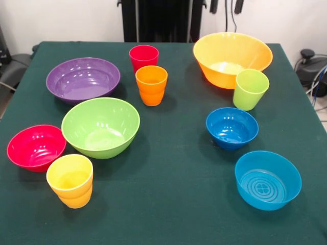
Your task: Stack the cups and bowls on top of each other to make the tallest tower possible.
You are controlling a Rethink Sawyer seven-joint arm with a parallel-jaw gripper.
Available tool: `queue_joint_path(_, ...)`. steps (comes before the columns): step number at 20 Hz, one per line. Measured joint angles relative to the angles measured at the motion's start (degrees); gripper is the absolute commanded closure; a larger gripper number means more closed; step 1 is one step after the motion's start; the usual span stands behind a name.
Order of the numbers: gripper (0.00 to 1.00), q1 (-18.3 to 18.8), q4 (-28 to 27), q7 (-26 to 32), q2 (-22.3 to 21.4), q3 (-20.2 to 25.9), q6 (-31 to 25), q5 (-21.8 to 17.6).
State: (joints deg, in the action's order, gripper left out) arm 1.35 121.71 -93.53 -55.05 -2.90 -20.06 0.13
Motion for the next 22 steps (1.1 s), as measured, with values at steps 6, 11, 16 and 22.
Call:
queue_joint_path(6,0.0,2.86,-2.93,-0.41,6.5,0.63,1.29,0.01)
queue_joint_path(11,0.0,4.06,-4.42,-0.41,9.81,0.6,2.78,0.02)
queue_joint_path(16,0.0,4.05,-5.35,-0.41,11.74,0.62,2.97,0.02)
queue_joint_path(22,0.0,4.52,-6.26,-0.41,13.19,0.73,2.98,0.04)
